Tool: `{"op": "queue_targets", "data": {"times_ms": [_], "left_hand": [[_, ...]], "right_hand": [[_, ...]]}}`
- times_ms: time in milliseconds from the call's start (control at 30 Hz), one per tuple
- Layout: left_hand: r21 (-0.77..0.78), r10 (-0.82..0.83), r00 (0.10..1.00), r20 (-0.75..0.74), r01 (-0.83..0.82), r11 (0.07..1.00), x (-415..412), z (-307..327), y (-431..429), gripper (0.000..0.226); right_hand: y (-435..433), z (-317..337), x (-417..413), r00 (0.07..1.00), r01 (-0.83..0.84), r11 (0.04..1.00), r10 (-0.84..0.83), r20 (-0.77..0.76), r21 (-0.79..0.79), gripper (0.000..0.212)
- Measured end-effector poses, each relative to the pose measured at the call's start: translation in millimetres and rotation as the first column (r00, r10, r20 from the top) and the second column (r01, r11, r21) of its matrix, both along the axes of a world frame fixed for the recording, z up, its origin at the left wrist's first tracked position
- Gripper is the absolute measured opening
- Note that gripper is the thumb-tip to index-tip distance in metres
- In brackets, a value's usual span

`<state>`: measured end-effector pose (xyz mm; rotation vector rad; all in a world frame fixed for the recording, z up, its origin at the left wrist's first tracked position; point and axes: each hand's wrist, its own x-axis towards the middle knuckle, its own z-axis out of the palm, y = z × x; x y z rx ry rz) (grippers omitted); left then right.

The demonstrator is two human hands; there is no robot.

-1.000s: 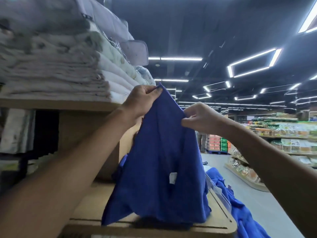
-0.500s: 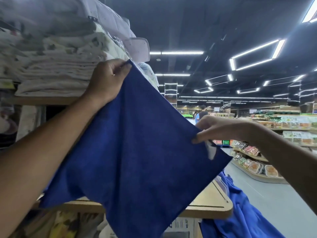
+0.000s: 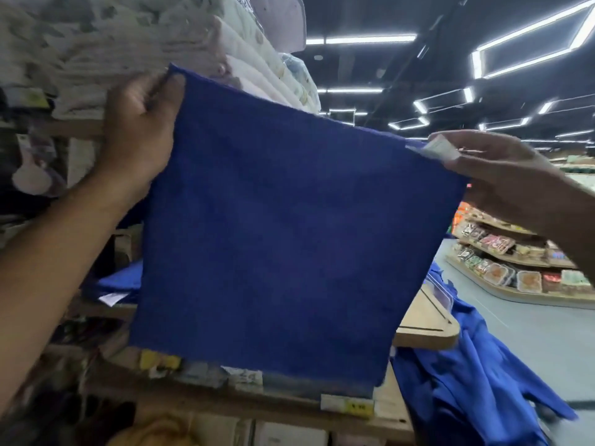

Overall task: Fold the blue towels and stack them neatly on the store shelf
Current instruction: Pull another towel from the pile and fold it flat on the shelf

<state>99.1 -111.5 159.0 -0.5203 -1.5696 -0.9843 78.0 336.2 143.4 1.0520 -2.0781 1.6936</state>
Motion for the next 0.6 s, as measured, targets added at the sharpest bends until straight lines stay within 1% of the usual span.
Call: {"op": "queue_targets", "data": {"times_ms": [33,67,167,233,333,400,467,533,600], "left_hand": [[0.055,-0.055,0.998,0.045,0.052,0.997,0,-6,1,0.028],[0.065,-0.079,0.993,0.084,0.074,0.995,-2,-13,2,0.027],[0.007,-0.138,0.973,0.187,0.139,0.99,-19,-47,4,0.021],[0.026,-0.202,0.942,0.269,0.203,0.979,-36,-76,5,0.019],[0.07,-0.234,0.89,0.392,0.224,0.972,-63,-115,4,0.021],[0.11,-0.235,0.86,0.454,0.208,0.972,-82,-130,5,0.023],[0.136,-0.222,0.823,0.524,0.176,0.975,-100,-137,4,0.026],[0.142,-0.199,0.789,0.581,0.143,0.98,-117,-136,2,0.026],[0.183,-0.222,0.763,0.607,0.138,0.973,-135,-130,-1,0.027]], "right_hand": [[2,0,0,1.0,-0.008,1.0,0.008,0.009,-0.028,0.034],[2,-1,-2,1.0,0.022,1.0,-0.022,0.02,-0.014,0.039],[3,-21,-15,0.963,0.225,0.963,-0.244,0.117,0.149,0.057],[5,-40,-25,0.904,0.336,0.903,-0.389,0.179,0.267,0.052],[5,-64,-38,0.84,0.418,0.832,-0.507,0.194,0.365,0.043],[4,-76,-49,0.833,0.425,0.822,-0.519,0.192,0.379,0.031],[1,-83,-61,0.842,0.396,0.854,-0.484,0.238,0.337,0.017],[2,-84,-76,0.85,0.345,0.897,-0.423,0.314,0.277,0.015],[4,-79,-90,0.847,0.281,0.93,-0.357,0.393,0.238,0.021]]}}
